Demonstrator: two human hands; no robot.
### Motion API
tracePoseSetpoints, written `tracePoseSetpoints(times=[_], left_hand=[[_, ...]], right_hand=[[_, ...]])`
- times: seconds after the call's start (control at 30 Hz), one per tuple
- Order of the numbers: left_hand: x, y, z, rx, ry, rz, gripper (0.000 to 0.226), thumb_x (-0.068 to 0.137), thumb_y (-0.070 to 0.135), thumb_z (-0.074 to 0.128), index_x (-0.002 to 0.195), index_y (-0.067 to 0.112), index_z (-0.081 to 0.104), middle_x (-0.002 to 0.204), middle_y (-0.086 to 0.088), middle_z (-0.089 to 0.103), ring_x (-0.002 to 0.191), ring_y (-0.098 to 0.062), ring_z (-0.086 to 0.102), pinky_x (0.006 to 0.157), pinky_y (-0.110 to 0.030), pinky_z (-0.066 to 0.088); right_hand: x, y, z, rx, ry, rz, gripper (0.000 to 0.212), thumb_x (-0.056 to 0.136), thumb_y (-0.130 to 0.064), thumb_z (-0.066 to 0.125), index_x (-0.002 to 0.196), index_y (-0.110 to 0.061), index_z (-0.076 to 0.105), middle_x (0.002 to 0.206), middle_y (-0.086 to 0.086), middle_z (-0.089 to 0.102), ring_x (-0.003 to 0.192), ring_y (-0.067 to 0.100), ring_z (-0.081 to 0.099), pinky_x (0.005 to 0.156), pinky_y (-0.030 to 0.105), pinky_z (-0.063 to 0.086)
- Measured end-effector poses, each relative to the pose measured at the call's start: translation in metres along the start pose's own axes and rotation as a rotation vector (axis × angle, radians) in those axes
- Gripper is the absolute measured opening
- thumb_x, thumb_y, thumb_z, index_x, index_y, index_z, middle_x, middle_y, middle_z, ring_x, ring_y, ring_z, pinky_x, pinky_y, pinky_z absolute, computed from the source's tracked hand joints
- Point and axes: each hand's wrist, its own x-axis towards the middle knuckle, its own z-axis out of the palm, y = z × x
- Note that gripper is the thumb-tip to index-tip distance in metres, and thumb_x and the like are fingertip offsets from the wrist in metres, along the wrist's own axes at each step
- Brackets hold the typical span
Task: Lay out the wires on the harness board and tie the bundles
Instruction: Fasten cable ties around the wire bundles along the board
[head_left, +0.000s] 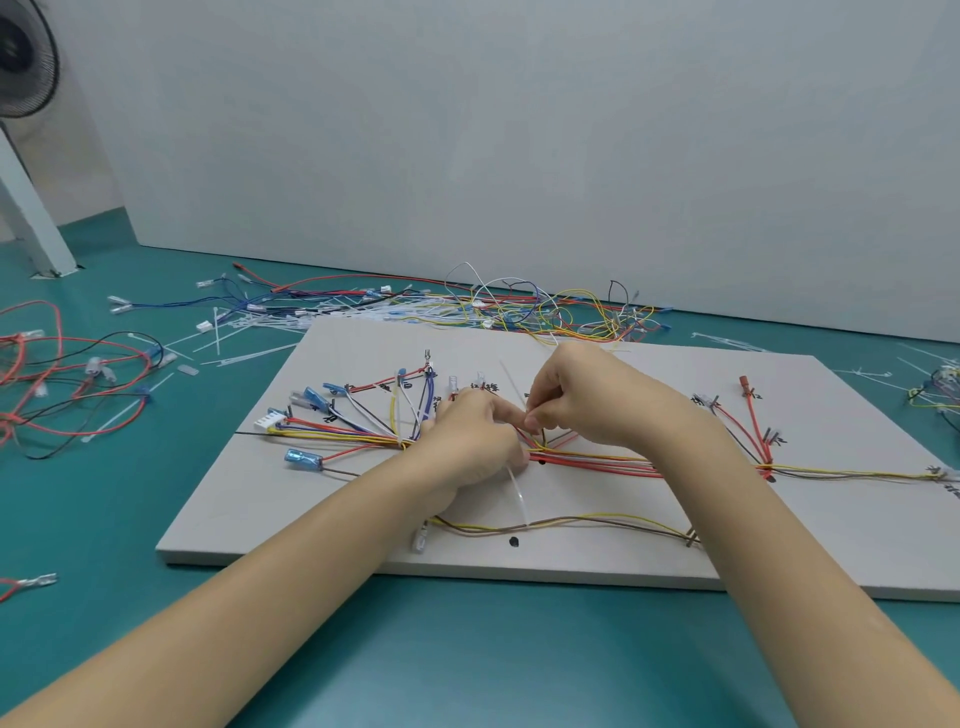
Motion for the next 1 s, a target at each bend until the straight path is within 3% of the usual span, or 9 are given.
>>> tracePoseSetpoints(times=[0.17, 0.23, 0.3, 0.37, 0.5, 0.63, 0.77, 0.9, 1.0], left_hand=[[0.0, 0.002, -0.003, 0.005, -0.038, 0.007, 0.035, 0.051, 0.02, 0.058, 0.08, 0.035, 0.071, 0.124, -0.015, 0.058, 0.119, -0.036, 0.049, 0.106, -0.041, 0.039], [0.0, 0.003, -0.005, -0.018, -0.062, 0.0, 0.027, 0.06, 0.015, 0.062, 0.079, 0.032, 0.072, 0.121, -0.017, 0.061, 0.105, -0.028, 0.054, 0.087, -0.027, 0.046], [0.003, 0.002, -0.006, -0.027, -0.092, 0.012, 0.027, 0.073, 0.004, 0.063, 0.08, 0.029, 0.072, 0.115, -0.018, 0.066, 0.085, -0.02, 0.052, 0.065, -0.02, 0.038], [0.004, 0.001, -0.008, -0.023, -0.105, 0.03, 0.031, 0.078, -0.001, 0.06, 0.082, 0.028, 0.072, 0.108, -0.017, 0.069, 0.077, -0.016, 0.048, 0.059, -0.02, 0.034], [0.004, 0.0, -0.008, -0.04, -0.111, 0.035, 0.032, 0.081, 0.0, 0.059, 0.091, 0.026, 0.073, 0.102, -0.016, 0.069, 0.075, -0.015, 0.048, 0.058, -0.02, 0.034], [0.006, 0.0, -0.008, -0.063, -0.113, 0.031, 0.03, 0.084, 0.001, 0.058, 0.098, 0.022, 0.074, 0.093, -0.01, 0.068, 0.073, -0.012, 0.049, 0.058, -0.02, 0.034], [0.009, -0.001, -0.005, -0.085, -0.084, 0.007, 0.028, 0.085, 0.0, 0.058, 0.1, 0.017, 0.073, 0.11, -0.016, 0.069, 0.085, -0.017, 0.052, 0.06, -0.021, 0.035], [0.011, -0.002, -0.006, -0.097, -0.088, -0.006, 0.031, 0.083, -0.003, 0.055, 0.101, 0.014, 0.073, 0.097, -0.009, 0.066, 0.079, -0.015, 0.049, 0.062, -0.022, 0.035], [0.011, -0.002, -0.008, -0.103, -0.098, -0.007, 0.033, 0.082, -0.004, 0.054, 0.101, 0.012, 0.074, 0.107, -0.013, 0.07, 0.089, -0.018, 0.051, 0.073, -0.026, 0.036]], right_hand=[[0.003, -0.002, 0.004, -0.051, -0.045, 0.021, 0.004, 0.079, -0.01, 0.073, 0.081, -0.01, 0.076, 0.076, 0.012, 0.071, 0.072, 0.024, 0.064, 0.067, 0.032, 0.052], [0.004, -0.004, 0.004, -0.076, -0.044, 0.032, 0.002, 0.079, -0.011, 0.073, 0.079, -0.011, 0.075, 0.076, 0.011, 0.07, 0.072, 0.024, 0.062, 0.067, 0.033, 0.051], [0.004, -0.004, 0.003, -0.083, -0.042, 0.042, 0.003, 0.079, -0.011, 0.073, 0.076, -0.012, 0.073, 0.075, 0.011, 0.068, 0.069, 0.023, 0.059, 0.064, 0.03, 0.047], [0.003, -0.003, 0.003, -0.073, -0.034, 0.047, 0.005, 0.08, -0.012, 0.073, 0.075, -0.012, 0.072, 0.075, 0.011, 0.068, 0.068, 0.022, 0.057, 0.063, 0.03, 0.046], [0.001, 0.0, 0.004, -0.04, -0.019, 0.037, 0.005, 0.081, -0.013, 0.073, 0.076, -0.011, 0.073, 0.075, 0.011, 0.068, 0.071, 0.024, 0.061, 0.068, 0.034, 0.051], [-0.002, 0.004, 0.004, 0.022, -0.007, 0.026, 0.01, 0.082, -0.014, 0.072, 0.072, -0.015, 0.071, 0.07, 0.009, 0.067, 0.063, 0.018, 0.055, 0.062, 0.029, 0.046], [-0.004, 0.007, 0.003, 0.075, 0.024, 0.023, 0.02, 0.085, -0.013, 0.069, 0.065, -0.018, 0.065, 0.065, 0.005, 0.064, 0.06, 0.015, 0.053, 0.063, 0.032, 0.048], [-0.002, 0.004, 0.002, 0.072, 0.027, 0.02, 0.026, 0.085, -0.011, 0.068, 0.062, -0.021, 0.061, 0.062, 0.001, 0.062, 0.056, 0.011, 0.051, 0.058, 0.028, 0.043], [-0.001, 0.002, 0.002, 0.035, 0.032, 0.013, 0.018, 0.084, -0.011, 0.068, 0.068, -0.018, 0.066, 0.06, -0.003, 0.059, 0.053, 0.005, 0.048, 0.053, 0.025, 0.039]])
